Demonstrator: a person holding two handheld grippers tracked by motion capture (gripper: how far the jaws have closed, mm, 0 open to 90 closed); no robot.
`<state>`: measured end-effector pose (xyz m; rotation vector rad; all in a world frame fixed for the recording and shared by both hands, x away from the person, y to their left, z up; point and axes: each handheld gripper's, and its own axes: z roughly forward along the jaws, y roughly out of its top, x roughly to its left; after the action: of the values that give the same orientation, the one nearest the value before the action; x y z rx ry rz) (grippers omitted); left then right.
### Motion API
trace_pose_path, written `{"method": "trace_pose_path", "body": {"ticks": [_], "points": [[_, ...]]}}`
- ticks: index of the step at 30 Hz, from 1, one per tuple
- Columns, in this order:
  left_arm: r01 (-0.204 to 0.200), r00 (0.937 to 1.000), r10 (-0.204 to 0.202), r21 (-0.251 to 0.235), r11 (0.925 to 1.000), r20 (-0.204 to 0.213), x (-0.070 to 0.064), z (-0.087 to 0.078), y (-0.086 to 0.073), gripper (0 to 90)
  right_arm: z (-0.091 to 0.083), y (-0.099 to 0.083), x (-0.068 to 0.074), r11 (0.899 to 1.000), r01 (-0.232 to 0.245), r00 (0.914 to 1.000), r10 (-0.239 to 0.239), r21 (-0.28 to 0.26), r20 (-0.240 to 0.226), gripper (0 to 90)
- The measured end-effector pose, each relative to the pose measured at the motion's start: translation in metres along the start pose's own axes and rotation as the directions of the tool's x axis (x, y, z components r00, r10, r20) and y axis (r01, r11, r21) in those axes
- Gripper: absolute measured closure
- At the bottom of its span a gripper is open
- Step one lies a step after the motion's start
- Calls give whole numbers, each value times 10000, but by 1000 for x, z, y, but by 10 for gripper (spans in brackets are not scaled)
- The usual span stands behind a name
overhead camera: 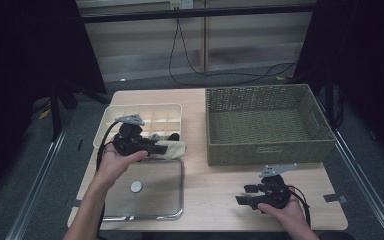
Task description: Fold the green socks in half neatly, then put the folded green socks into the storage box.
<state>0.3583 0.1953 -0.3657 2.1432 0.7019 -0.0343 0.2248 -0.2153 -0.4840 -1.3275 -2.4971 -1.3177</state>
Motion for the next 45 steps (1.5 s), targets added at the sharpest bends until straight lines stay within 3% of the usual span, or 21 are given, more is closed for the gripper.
{"method": "trace_pose_path", "body": {"ticks": [13,22,28,37,45], "points": [[111,9985,-124,-240,9997,-536,17,-28,3,684,0,-1,-2,10000,-89,10000,89,31,-1,389],[617,9938,-614,2,9981,-926,33,-38,4,679,-1,-2,-2,9998,-211,9998,211,0,-14,374],[581,9914,-548,245,9980,-1186,41,-49,11,677,-2,-2,-2,9998,-175,9998,175,12,72,350],[901,9862,-840,372,9952,-1428,61,-65,15,676,-2,-2,-2,9996,-270,9996,270,-21,55,341],[1072,9747,-773,1355,9849,-2095,74,-64,20,676,1,-2,-1,9997,-214,9998,214,80,-1,335]]}}
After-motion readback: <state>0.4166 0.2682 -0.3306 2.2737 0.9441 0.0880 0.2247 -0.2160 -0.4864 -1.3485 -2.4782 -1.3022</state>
